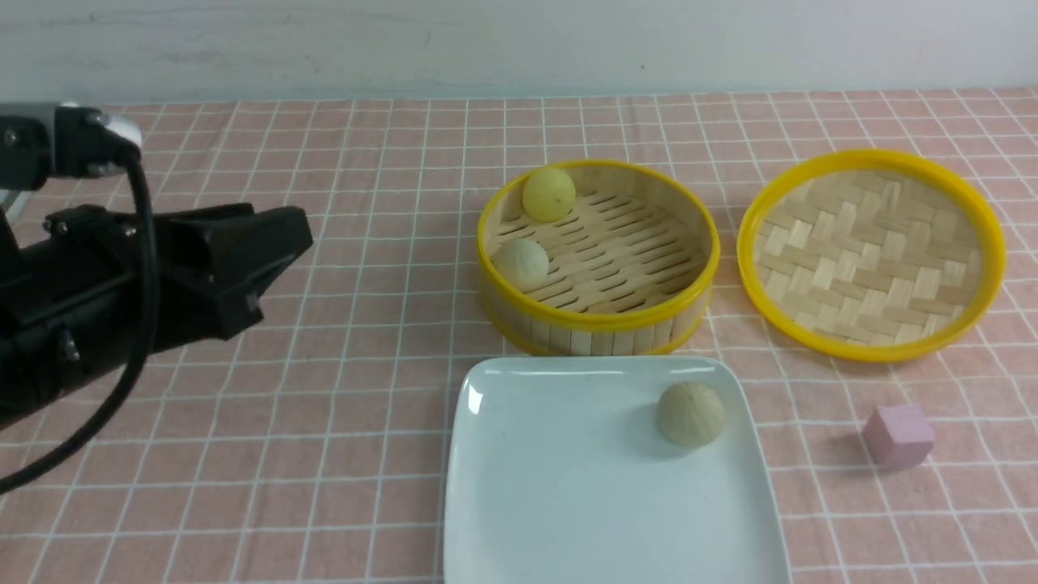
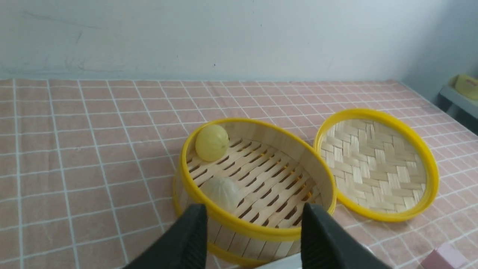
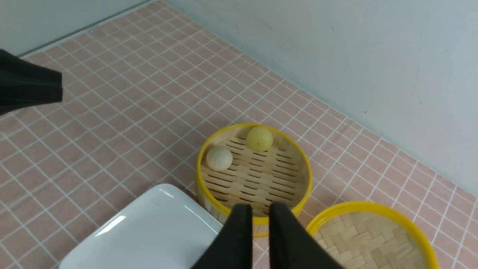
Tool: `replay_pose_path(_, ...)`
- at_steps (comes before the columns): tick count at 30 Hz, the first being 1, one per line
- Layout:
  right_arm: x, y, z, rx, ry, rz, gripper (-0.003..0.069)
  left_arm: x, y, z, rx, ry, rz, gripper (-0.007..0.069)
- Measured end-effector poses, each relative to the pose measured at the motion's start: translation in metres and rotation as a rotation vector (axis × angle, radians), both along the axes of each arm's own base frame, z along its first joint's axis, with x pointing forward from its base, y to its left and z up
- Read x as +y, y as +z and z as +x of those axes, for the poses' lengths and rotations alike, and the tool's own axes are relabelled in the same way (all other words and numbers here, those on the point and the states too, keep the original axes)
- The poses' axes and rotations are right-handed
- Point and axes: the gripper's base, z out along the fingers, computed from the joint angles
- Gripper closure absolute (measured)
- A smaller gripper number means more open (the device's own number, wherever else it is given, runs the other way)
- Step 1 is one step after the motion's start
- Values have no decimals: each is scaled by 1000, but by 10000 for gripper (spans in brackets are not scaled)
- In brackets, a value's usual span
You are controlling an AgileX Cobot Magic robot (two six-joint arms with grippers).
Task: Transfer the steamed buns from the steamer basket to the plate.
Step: Use the left arm to grab the steamed stuffed bun that is closest to it
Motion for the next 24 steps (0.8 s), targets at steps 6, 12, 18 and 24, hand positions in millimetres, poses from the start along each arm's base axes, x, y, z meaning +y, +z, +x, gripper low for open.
replay_pose_path(6,8,-45,17,123,11,-78,553,-12,13,16,46,-128,-59,256)
replay_pose_path(12,14,-88,28,193,9,-85,551,-19,23,37,144,-259,52,256)
replay_pose_path(18,4,-106,7,164,5,-69,546,-18,29,65,242,-328,222,256)
replay_pose_path(24,-3,-120,-7,163,2,-67,528,-19,34,94,270,-365,281,256)
